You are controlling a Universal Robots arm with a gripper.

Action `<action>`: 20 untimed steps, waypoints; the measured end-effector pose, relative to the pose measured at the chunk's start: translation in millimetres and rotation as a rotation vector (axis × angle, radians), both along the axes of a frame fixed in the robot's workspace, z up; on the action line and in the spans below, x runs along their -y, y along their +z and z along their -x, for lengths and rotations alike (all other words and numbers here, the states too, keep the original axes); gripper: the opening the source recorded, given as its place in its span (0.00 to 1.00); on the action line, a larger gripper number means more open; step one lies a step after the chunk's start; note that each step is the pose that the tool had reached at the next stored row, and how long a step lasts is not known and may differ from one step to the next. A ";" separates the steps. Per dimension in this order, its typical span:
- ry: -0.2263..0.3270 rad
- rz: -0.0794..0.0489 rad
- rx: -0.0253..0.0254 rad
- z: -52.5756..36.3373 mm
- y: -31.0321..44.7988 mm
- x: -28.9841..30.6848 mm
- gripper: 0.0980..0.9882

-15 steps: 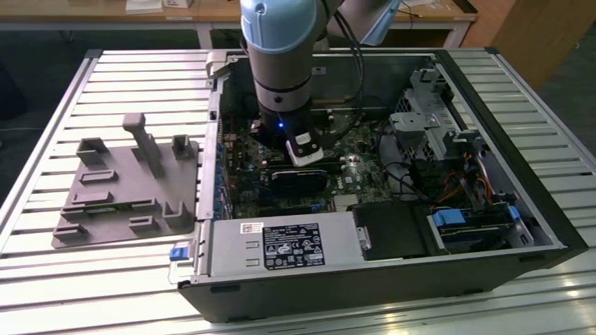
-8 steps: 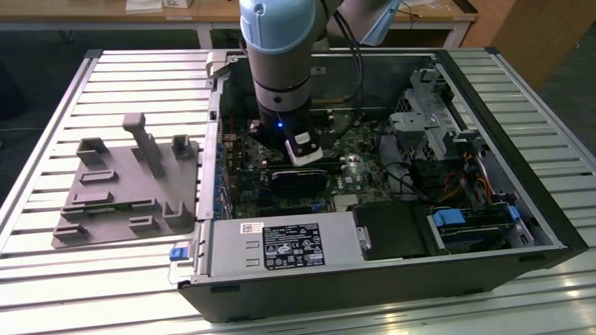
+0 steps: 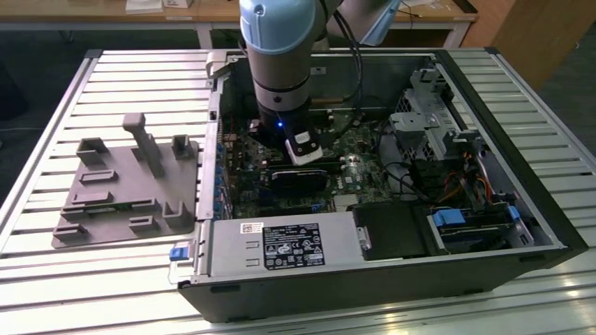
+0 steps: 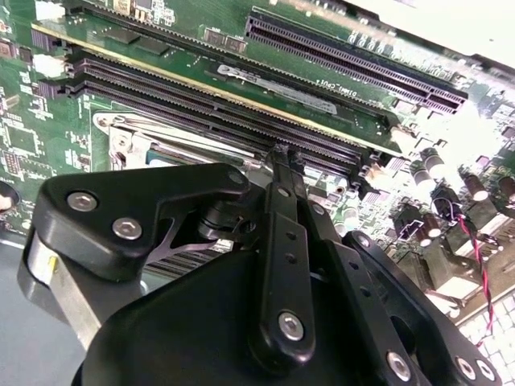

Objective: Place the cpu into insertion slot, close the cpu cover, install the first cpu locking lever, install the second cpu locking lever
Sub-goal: 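Install the second cpu locking lever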

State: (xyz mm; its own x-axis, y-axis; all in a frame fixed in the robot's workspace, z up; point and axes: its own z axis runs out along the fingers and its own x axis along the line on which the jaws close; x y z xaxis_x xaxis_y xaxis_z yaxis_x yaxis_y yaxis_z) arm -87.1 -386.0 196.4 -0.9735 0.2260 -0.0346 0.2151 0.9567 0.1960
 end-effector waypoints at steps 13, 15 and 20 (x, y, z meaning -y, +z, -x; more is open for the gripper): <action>0.001 -0.003 0.0002 0.0 6.5 0.0 0.00; 0.001 -0.003 0.0004 -0.1 6.6 0.1 0.00; 0.001 -0.004 0.0003 -0.1 6.7 5.4 0.00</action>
State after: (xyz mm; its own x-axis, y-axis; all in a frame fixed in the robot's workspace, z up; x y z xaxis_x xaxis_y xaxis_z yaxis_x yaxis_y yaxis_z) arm -87.1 -391.4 203.1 -0.9737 0.2252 -0.0339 0.2141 0.9560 0.2003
